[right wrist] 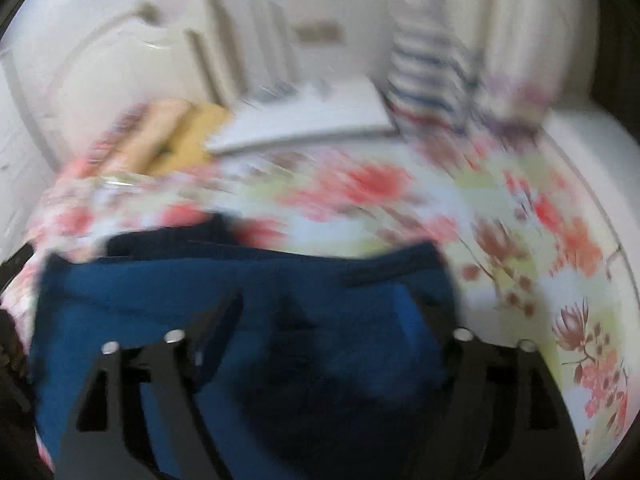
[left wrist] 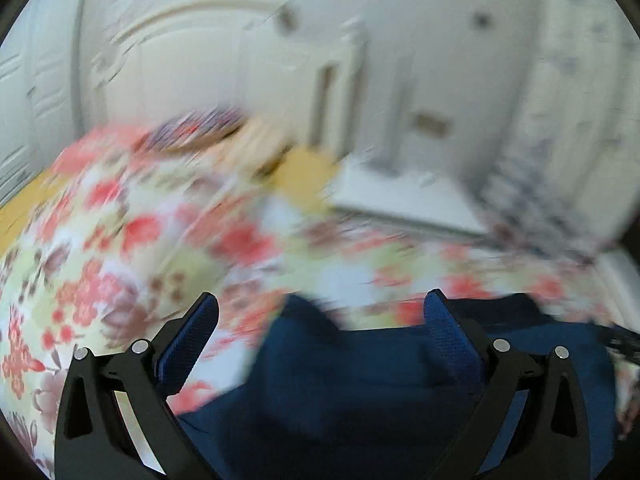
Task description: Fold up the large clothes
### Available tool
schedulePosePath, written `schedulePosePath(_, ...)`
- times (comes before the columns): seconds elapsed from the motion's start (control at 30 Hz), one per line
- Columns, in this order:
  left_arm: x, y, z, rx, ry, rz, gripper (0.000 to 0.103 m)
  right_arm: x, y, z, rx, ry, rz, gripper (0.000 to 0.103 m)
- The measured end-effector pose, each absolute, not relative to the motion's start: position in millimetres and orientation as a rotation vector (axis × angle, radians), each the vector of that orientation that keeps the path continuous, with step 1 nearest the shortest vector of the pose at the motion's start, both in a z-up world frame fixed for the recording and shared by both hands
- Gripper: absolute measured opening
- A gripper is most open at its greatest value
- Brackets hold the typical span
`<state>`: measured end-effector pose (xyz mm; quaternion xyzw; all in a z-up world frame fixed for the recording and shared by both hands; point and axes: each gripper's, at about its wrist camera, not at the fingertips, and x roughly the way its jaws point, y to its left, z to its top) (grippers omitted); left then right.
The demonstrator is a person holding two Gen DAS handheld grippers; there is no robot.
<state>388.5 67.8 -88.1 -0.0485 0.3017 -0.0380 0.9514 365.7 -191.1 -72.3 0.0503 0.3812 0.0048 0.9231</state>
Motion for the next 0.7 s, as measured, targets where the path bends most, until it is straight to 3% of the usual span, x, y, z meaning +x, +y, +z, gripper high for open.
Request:
schedulePosePath(0.13,384.3,-1.8,-88.2,0.113,0.663,-0.123,0.098,354.8,-104.5,-76.9,-0.225,0.795,0.058,0.096)
schedulePosePath(0.23,399.8,-30.1,-123.7,0.214,0.762,-0.095,0.098,365.6,-84.2,-112.9,-0.316,0.891,0.055,0.097)
schedulePosePath(0.3,412.3,-34.1,-160.8,0.245,0.896,-0.099,0.099,370.9,-99.9,-117.5,-0.195,0.914,0.087,0.100)
schedulePosePath(0.53,383.0,6.4,-145.1,0.300,0.818,-0.038,0.099,357.6,-186.7,-101.0,-0.039,0.869,-0.071,0.100)
schedulePosePath(0.7,381.7,56.5,-154.8,0.069,0.873,-0.068,0.099,353.8,-243.9,-130.4,0.229,0.880,-0.017,0.100)
